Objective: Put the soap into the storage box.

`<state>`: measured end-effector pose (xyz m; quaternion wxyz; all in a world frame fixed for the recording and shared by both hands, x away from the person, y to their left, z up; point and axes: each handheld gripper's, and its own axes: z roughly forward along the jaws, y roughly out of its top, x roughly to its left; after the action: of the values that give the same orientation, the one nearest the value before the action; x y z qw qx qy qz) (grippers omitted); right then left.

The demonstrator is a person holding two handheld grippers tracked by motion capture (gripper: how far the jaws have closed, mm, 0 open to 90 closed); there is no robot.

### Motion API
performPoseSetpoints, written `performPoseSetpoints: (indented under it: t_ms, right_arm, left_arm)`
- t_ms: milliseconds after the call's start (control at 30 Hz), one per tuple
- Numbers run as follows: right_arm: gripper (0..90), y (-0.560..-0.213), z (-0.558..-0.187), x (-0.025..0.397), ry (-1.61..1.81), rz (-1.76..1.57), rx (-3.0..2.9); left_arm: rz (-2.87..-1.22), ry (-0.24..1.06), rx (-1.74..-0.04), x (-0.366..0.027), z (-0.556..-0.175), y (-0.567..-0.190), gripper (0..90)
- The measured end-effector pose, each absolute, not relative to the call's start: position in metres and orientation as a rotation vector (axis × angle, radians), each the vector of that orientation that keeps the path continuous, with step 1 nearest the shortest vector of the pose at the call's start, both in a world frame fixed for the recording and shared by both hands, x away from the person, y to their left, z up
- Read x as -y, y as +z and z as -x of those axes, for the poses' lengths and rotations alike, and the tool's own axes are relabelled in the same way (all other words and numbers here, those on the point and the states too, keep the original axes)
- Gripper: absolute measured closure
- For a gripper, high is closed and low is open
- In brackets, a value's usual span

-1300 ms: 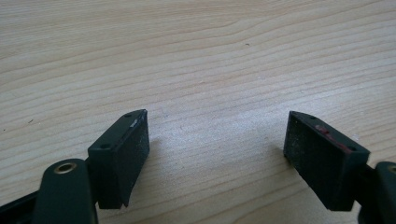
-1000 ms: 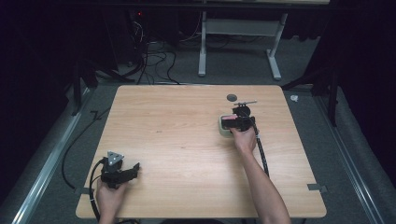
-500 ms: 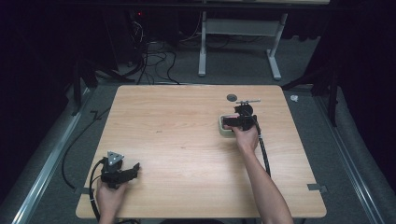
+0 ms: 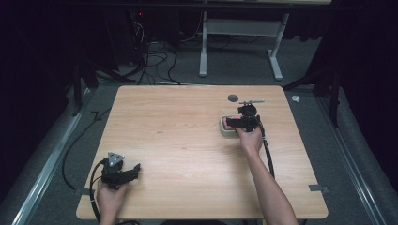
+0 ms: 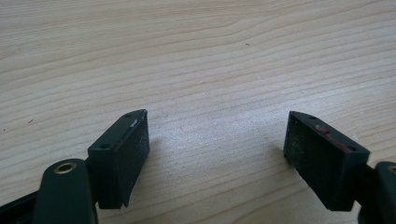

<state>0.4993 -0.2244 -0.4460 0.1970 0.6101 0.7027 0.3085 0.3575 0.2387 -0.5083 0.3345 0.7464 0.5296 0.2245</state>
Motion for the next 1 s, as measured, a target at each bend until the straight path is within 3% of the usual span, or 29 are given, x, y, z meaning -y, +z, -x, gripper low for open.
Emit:
performPoseSetpoints:
  t_ms: [1000]
  right_arm:
    - [21.7, -0.429, -0.464, 0.252, 0.990, -1.647, -1.956]
  left_arm:
    - [-1.949, 0.586, -1.382, -0.239, -0.358, -0.508, 22.9]
